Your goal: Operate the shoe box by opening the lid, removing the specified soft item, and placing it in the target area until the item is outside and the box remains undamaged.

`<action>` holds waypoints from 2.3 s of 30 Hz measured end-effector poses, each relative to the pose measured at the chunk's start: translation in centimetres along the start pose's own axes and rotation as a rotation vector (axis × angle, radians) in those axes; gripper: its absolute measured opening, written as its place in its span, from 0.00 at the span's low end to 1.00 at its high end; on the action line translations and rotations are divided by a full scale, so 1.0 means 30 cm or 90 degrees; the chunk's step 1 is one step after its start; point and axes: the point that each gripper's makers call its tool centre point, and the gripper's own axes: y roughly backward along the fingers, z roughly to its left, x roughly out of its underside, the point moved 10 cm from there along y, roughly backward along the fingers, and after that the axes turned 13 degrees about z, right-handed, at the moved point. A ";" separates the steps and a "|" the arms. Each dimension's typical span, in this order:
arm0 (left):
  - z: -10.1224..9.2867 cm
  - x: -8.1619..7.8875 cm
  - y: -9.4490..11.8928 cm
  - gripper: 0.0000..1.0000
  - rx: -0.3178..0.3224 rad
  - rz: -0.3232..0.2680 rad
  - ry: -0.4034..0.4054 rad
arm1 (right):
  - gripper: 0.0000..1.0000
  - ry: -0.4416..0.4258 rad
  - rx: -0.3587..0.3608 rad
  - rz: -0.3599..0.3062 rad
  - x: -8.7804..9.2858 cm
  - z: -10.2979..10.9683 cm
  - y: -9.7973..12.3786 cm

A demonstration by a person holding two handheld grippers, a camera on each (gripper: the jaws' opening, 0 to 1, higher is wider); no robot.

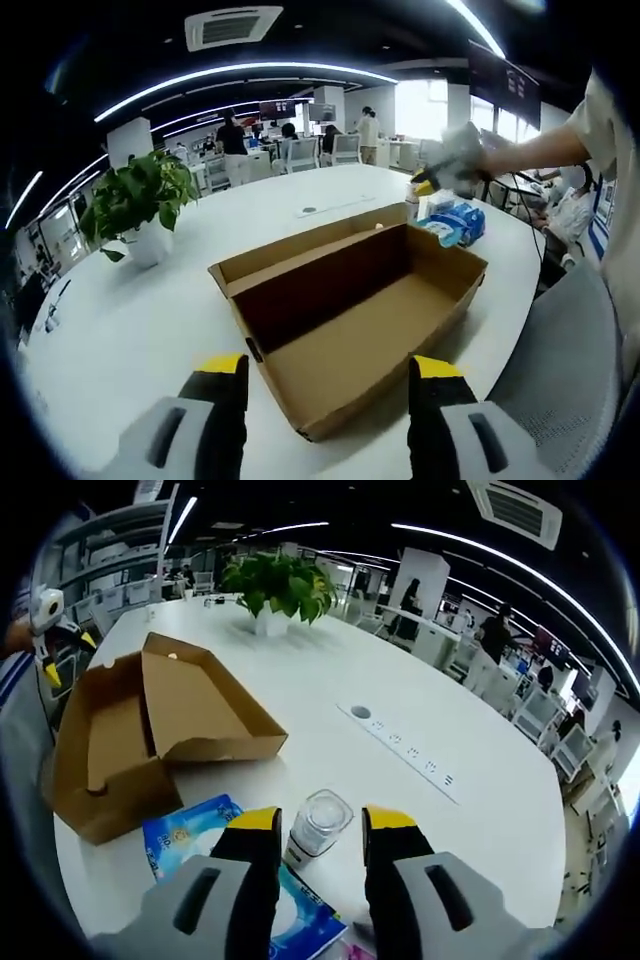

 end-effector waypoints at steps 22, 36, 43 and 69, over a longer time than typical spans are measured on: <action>0.050 0.053 0.000 0.30 -0.081 0.060 0.074 | 0.29 0.023 -0.049 0.065 -0.163 0.100 0.040; 0.060 0.092 -0.028 0.15 -0.074 0.083 0.187 | 0.28 -0.022 -0.102 0.111 -0.233 0.138 -0.073; 0.059 0.086 -0.039 0.07 -0.060 0.092 0.219 | 0.27 -0.077 -0.125 0.116 -0.251 0.141 -0.135; 0.058 0.085 -0.041 0.05 -0.057 0.102 0.242 | 0.10 -0.327 -0.143 0.222 -0.263 0.168 -0.360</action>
